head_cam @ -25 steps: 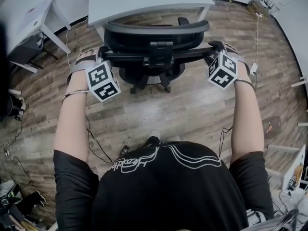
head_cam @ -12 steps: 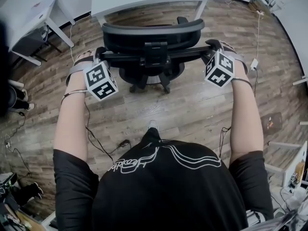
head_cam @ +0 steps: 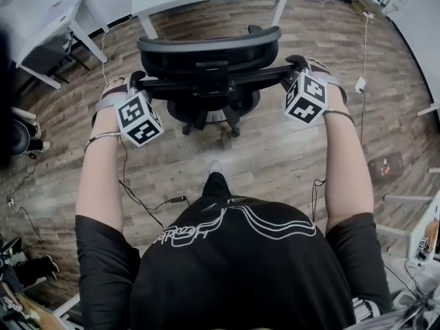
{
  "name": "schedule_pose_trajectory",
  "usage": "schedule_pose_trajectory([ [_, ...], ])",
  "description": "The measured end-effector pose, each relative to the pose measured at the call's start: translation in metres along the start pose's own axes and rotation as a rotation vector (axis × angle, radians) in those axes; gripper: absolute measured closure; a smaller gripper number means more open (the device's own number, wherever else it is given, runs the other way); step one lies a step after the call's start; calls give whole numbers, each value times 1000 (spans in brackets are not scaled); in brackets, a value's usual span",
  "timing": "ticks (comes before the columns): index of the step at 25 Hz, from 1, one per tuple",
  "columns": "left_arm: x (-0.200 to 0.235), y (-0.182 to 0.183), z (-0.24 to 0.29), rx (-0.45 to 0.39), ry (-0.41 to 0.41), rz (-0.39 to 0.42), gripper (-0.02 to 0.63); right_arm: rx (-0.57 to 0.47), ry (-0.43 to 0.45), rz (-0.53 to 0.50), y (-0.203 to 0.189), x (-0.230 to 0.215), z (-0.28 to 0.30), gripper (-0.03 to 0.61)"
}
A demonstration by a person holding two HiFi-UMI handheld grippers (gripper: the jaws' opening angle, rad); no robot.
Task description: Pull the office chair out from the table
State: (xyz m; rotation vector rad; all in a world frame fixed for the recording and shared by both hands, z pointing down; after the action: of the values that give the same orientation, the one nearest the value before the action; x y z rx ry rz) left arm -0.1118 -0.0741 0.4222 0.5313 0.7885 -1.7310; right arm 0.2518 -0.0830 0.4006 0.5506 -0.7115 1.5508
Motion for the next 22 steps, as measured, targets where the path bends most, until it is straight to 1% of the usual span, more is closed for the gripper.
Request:
schedule_pose_trajectory([
  [5,-24,-11,-20,-39,13,-55,431,-34,-44,2,0,28,-19,342],
  [7,-34,-14,-27,-57,-8,-99,422,-53,-74,21,-1,41,-26,341],
  [9,-38,-15,-37,-83,-41,-146,408,-73,-120,43,-3,50,-34,336],
  [12,-48,-22,-50,-139,-69,-205,393,-97,-199,64,-1,67,-44,328],
  [14,-55,-27,-58,-182,-80,-268,368,-88,-255,60,0,78,-51,327],
  [16,-57,-29,-66,-221,-63,-314,351,-58,-299,57,-3,83,-60,327],
  [18,-55,-33,-75,-246,-20,-341,337,-51,-325,84,-9,83,-73,327],
  [20,-55,-40,-89,-264,21,-366,327,-79,-327,149,-14,84,-89,322],
  [22,-58,-47,-110,-301,45,-423,327,-144,-311,249,-16,88,-110,322],
])
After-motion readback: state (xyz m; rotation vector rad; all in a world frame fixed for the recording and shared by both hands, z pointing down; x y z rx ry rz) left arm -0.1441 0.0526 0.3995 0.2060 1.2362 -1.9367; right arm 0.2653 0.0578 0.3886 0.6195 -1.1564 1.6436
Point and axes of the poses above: the fingertips, and each gripper's own axes: z forward along the fingers, x to its left, y out of its top, the point moved 7 cm from there along -z, backward along the fingers, and after that the axes turned 7 degrees about -z, right-handed, at the moved point
